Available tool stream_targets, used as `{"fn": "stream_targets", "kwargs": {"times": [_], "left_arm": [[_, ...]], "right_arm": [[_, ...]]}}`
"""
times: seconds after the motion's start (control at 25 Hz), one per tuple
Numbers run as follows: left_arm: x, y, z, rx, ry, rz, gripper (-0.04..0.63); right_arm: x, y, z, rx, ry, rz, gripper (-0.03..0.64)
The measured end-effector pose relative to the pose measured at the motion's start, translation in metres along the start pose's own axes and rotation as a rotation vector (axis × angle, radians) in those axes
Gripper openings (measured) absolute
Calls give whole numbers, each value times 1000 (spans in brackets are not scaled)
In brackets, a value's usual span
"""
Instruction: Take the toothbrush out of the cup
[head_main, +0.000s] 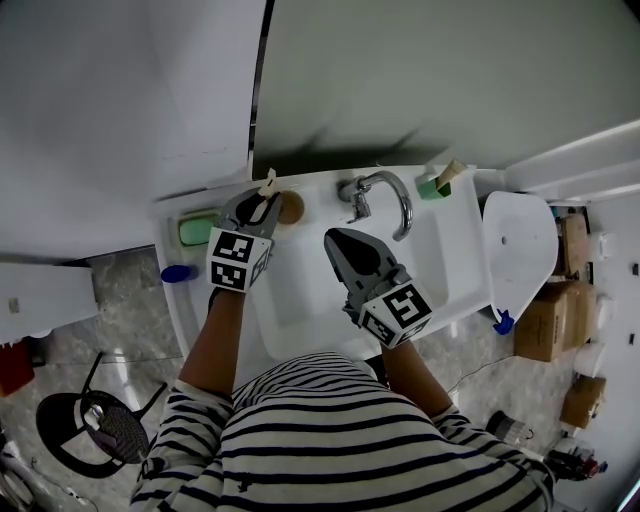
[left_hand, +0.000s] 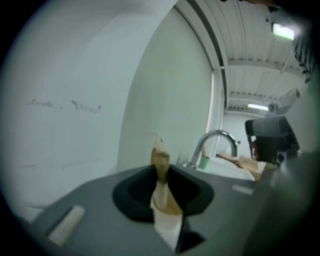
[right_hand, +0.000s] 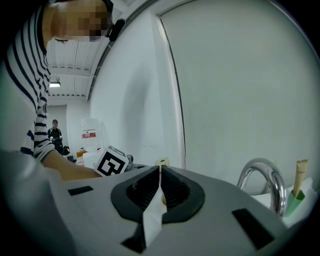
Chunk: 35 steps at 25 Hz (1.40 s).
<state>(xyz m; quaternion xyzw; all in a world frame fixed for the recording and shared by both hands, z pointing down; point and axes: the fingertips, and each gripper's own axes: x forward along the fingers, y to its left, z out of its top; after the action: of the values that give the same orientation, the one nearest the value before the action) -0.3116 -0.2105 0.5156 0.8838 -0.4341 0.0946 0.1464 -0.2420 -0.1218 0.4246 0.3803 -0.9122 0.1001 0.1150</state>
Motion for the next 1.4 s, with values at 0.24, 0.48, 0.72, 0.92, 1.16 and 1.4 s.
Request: {"fn": "stream_targets", "kwargs": {"times": [0.24, 0.48, 0.72, 0.92, 1.16, 1.4], "left_arm": [[-4, 0, 5, -11, -19, -18, 71], [-15, -5, 28, -1, -82, -37, 71], [-48, -15, 62, 38, -164, -30, 71], [-84, -31, 82, 71, -204, -26, 71], [-113, -51, 93, 95, -225, -37, 71], [-135, -66, 97, 112, -229, -56, 71]], "right_arm": [[1, 3, 0, -6, 5, -5, 8], [-1, 9, 6, -19, -5, -13, 8], [-7, 26, 15, -34, -23, -17, 8], [-16, 44, 19, -42, -42, -13, 8], [-25, 61, 25, -47, -66, -9, 8], [-36, 74, 28, -50, -92, -15, 9]]}}
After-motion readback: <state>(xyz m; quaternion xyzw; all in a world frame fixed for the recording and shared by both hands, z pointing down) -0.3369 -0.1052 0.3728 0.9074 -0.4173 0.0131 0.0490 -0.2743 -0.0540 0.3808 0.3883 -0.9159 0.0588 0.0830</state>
